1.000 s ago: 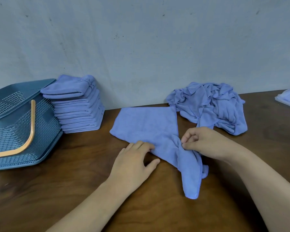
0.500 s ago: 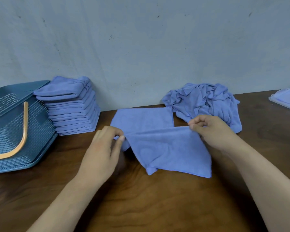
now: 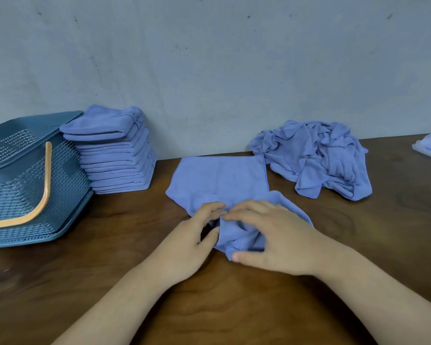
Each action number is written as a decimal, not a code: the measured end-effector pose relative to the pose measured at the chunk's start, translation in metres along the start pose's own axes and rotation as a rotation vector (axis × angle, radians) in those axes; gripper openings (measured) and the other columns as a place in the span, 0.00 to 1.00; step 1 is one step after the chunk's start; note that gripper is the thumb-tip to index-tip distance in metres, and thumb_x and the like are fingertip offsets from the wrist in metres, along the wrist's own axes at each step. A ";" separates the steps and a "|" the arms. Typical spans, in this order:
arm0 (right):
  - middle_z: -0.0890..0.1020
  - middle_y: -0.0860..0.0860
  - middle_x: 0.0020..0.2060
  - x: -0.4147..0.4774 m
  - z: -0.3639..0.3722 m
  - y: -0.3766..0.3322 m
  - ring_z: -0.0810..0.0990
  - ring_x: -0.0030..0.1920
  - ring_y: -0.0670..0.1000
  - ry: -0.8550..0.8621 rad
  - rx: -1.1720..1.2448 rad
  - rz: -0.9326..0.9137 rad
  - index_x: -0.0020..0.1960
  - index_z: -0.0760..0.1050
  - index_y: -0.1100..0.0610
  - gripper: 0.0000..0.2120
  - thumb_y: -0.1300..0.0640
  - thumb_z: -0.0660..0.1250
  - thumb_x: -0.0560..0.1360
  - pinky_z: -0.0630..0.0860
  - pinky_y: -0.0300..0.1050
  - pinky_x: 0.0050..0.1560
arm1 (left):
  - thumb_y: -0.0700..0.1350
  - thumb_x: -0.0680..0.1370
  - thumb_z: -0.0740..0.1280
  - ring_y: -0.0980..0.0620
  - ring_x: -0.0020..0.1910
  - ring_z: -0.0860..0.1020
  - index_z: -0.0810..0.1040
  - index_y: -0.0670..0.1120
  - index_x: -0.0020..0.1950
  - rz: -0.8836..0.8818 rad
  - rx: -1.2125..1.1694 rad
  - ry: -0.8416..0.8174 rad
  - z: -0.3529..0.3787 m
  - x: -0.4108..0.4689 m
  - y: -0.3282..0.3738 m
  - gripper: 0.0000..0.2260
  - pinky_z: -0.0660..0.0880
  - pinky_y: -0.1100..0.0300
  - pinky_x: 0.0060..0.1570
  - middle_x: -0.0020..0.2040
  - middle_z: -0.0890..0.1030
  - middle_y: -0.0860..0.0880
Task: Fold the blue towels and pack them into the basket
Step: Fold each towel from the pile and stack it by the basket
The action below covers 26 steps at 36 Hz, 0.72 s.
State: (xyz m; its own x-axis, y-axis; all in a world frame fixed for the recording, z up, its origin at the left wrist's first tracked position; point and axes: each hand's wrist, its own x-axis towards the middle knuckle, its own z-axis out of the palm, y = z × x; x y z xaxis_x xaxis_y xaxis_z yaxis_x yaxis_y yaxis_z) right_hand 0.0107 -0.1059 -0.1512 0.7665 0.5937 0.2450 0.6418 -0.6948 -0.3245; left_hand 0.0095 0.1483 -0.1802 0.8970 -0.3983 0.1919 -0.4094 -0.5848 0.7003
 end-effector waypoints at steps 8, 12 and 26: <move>0.76 0.43 0.33 0.008 0.012 0.009 0.75 0.36 0.44 0.174 0.197 0.185 0.41 0.72 0.45 0.15 0.38 0.65 0.82 0.72 0.40 0.39 | 0.39 0.82 0.68 0.63 0.63 0.77 0.76 0.58 0.64 -0.117 0.095 0.330 -0.025 0.002 -0.017 0.16 0.74 0.63 0.64 0.61 0.79 0.62; 0.60 0.47 0.31 0.010 0.007 0.015 0.60 0.32 0.47 0.337 0.613 0.356 0.37 0.62 0.58 0.27 0.40 0.66 0.83 0.58 0.42 0.36 | 0.42 0.82 0.70 0.59 0.54 0.81 0.78 0.59 0.56 -0.139 -0.008 0.379 -0.028 0.001 -0.013 0.11 0.75 0.68 0.52 0.53 0.82 0.59; 0.61 0.59 0.30 0.012 0.007 -0.001 0.61 0.32 0.54 0.278 0.701 0.339 0.33 0.60 0.59 0.33 0.38 0.68 0.82 0.61 0.51 0.39 | 0.58 0.82 0.71 0.55 0.55 0.78 0.81 0.60 0.52 0.067 0.152 0.372 0.010 0.007 0.028 0.04 0.74 0.60 0.53 0.51 0.79 0.62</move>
State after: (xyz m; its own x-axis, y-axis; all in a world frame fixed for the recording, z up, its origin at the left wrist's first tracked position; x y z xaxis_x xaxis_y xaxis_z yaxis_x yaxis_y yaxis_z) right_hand 0.0188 -0.0953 -0.1548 0.9527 0.2113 0.2186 0.2825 -0.3491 -0.8935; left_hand 0.0032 0.1223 -0.1657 0.8551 -0.1722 0.4891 -0.4640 -0.6750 0.5737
